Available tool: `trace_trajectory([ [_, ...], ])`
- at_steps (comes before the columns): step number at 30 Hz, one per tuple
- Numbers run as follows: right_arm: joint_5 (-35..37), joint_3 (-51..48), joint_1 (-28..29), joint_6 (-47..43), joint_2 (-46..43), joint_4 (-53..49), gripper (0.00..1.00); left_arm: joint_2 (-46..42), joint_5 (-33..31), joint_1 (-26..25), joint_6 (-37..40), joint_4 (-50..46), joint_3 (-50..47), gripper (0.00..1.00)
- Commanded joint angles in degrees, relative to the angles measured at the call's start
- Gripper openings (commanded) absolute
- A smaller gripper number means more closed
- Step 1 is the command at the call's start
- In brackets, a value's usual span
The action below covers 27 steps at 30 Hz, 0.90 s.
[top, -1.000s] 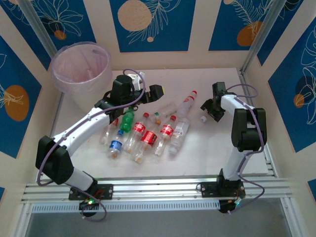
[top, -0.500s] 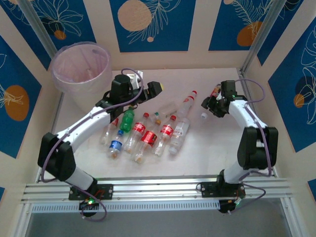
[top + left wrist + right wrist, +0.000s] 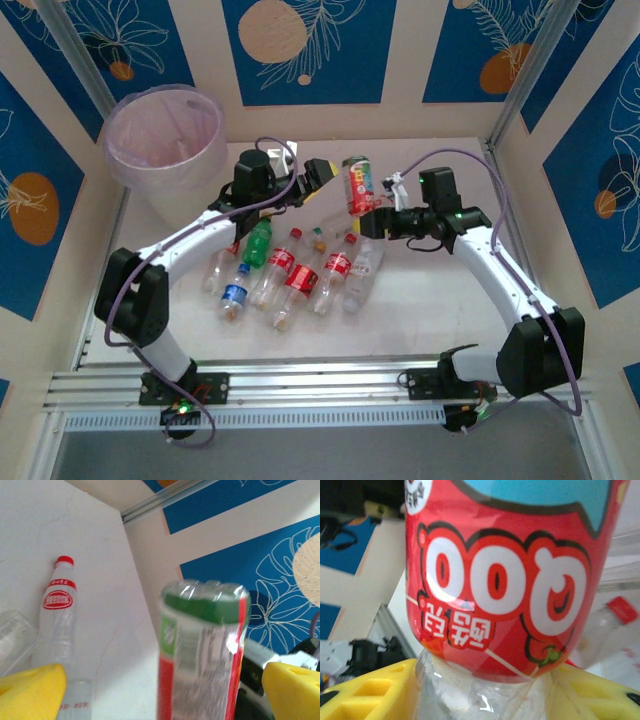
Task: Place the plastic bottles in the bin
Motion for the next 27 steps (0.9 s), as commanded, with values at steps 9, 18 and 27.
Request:
trace_trajectory([
  [9, -6.14, 4.19, 5.62, 0.22, 5.45, 2.9, 0.52, 3.95, 3.43, -1.11, -2.22, 5.78, 2.2, 1.0],
  [18, -5.23, 5.17, 6.67, 0.65, 7.15, 3.63, 0.52, 3.55, 3.17, -1.09, -2.56, 6.5, 1.46, 0.7],
  [27, -3.75, 4.99, 6.77, 1.95, 7.11, 3.83, 0.64, 3.59, 2.5, -0.91, -3.05, 5.88, 1.76, 0.53],
])
